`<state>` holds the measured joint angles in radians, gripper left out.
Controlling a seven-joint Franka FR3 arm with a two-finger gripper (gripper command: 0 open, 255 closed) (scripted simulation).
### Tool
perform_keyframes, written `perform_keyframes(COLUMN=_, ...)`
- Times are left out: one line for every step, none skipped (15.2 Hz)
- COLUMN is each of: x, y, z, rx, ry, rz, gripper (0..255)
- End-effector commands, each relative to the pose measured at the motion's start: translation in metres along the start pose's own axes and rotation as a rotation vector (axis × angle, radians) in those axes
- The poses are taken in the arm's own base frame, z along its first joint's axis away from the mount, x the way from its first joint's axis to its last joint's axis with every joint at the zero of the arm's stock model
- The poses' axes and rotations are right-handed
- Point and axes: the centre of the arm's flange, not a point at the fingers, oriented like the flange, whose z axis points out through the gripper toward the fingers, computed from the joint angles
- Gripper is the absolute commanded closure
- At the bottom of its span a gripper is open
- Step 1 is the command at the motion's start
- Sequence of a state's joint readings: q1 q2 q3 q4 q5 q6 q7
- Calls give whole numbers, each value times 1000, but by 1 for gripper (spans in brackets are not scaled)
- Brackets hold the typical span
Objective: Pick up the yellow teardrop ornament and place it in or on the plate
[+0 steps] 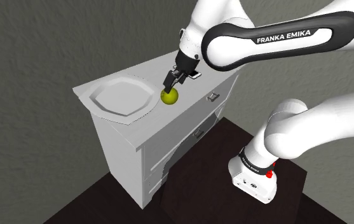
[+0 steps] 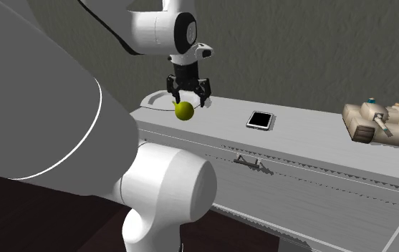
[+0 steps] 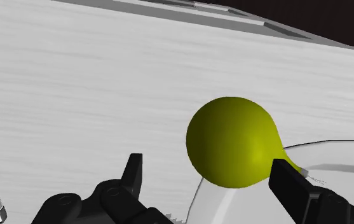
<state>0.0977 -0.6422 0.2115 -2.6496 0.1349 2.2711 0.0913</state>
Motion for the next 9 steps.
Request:
perform_keyframes(x=1, y=0, z=10, rx=1, ry=2, rz=0, gripper=0)
perform_keyframes(x=1, y=0, z=16, rx=1, ry=2, rz=0, gripper=0)
perform_keyframes(x=1, y=0, z=21, rx=1, ry=2, rz=0, gripper=0)
perform_keyframes(x=1, y=0, z=24, rx=1, ry=2, rz=0, gripper=0)
perform_keyframes(x=1, y=0, z=24, rx=1, ry=2, rz=0, gripper=0)
perform_keyframes(x=1, y=0, z=24, rx=1, ry=2, rz=0, gripper=0)
perform_keyframes(x=1, y=0, z=24, rx=1, ry=2, rz=0, gripper=0)
perform_keyframes(x=1, y=0, z=24, rx=1, ry=2, rz=0, gripper=0)
perform_keyframes(x=1, y=0, z=24, rx=1, ry=2, rz=0, gripper=0)
